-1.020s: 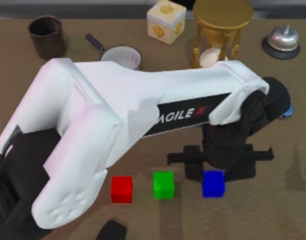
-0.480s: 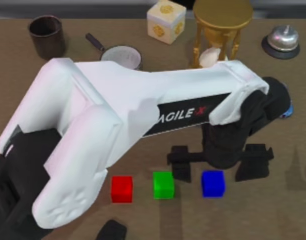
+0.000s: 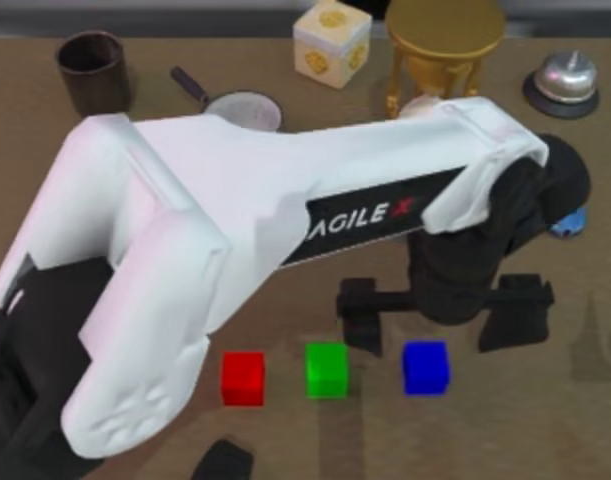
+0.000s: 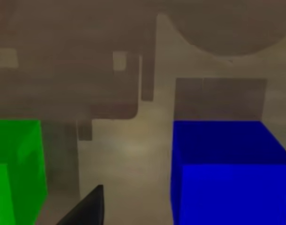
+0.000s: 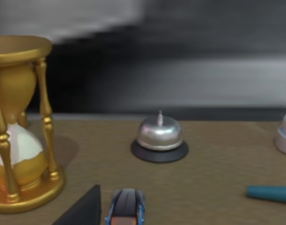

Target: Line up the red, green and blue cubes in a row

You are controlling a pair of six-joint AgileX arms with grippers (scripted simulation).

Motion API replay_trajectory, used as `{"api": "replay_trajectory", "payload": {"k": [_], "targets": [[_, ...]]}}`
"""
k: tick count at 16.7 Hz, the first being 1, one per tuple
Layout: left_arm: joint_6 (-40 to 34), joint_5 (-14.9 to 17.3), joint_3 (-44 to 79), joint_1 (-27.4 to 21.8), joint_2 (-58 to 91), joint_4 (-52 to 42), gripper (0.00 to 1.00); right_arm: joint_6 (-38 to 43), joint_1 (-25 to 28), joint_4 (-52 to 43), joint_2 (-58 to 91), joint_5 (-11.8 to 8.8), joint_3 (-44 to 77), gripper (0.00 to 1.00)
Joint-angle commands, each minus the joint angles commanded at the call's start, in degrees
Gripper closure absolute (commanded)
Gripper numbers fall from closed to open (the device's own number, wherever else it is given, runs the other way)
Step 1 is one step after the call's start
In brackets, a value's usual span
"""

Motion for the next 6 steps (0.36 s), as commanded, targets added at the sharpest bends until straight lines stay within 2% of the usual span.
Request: {"api": "replay_trajectory", "payload": {"k": [3, 6], "targets": [[-0.17, 0.02, 5.33, 0.38, -1.01, -7.09, 0.00, 0.00, 0.00, 0.00, 0.00, 0.00, 0.00, 0.00], [-0.22, -0.02, 7.98, 0.72, -1.80, -9.96, 0.00, 0.00, 0.00, 0.00, 0.00, 0.00, 0.00, 0.00]]}}
